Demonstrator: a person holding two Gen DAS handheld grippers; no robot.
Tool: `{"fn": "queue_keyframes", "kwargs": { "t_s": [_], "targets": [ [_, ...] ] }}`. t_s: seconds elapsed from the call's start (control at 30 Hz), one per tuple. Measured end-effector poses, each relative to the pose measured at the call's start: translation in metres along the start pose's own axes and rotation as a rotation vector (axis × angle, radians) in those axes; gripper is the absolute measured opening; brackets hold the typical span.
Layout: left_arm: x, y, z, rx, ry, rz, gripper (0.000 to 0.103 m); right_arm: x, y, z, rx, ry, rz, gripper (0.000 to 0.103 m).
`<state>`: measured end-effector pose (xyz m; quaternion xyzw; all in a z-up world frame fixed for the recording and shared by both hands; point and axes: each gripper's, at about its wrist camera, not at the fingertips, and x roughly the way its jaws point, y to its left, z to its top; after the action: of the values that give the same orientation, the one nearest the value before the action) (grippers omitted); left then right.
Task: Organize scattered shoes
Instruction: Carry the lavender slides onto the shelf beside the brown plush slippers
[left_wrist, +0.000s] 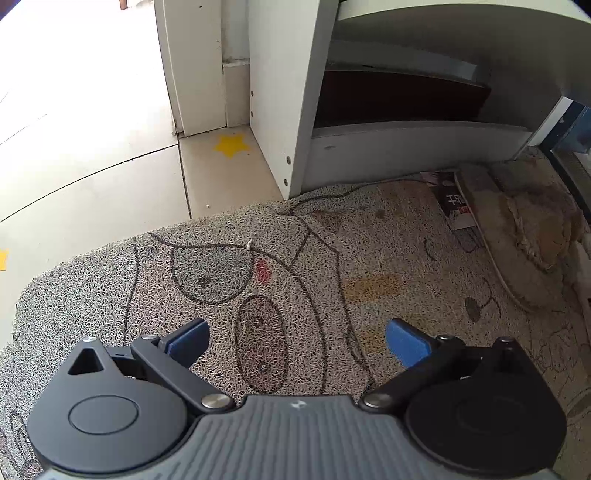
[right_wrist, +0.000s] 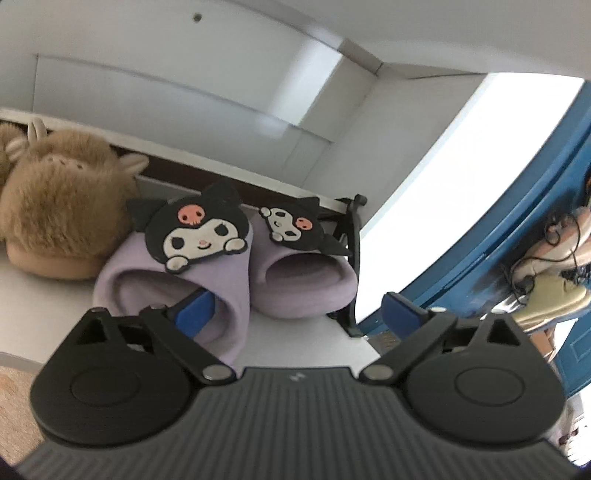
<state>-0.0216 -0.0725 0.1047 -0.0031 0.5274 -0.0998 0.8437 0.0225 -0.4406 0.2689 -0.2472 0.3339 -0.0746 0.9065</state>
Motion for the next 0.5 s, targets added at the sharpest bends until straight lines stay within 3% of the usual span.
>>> {"fn": "queue_keyframes", "kwargs": {
  "t_s": [0.1, 0.23, 0.33, 0.5],
  "targets": [
    [-0.007, -0.005, 0.000, 0.022, -0.023, -0.013, 0.103, -0.018, 0.008, 0.001, -0.081, -0.066, -0.023, 0.103],
    [-0.007, -0.010, 0.000, 0.032, -0.024, -0.016, 0.102, -0.031, -0.009, -0.005, 0.064, -0.076, -0.023, 0.101],
    [-0.003, -0.010, -0.003, 0.027, -0.008, -0.016, 0.103, -0.023, -0.009, -0.015, 0.093, -0.037, -0.066, 0.088],
    [0.001, -0.012, -0.004, 0.031, 0.001, -0.015, 0.102, 0.000, -0.003, -0.007, 0.129, -0.020, -0.012, 0.057]
  ]
}}
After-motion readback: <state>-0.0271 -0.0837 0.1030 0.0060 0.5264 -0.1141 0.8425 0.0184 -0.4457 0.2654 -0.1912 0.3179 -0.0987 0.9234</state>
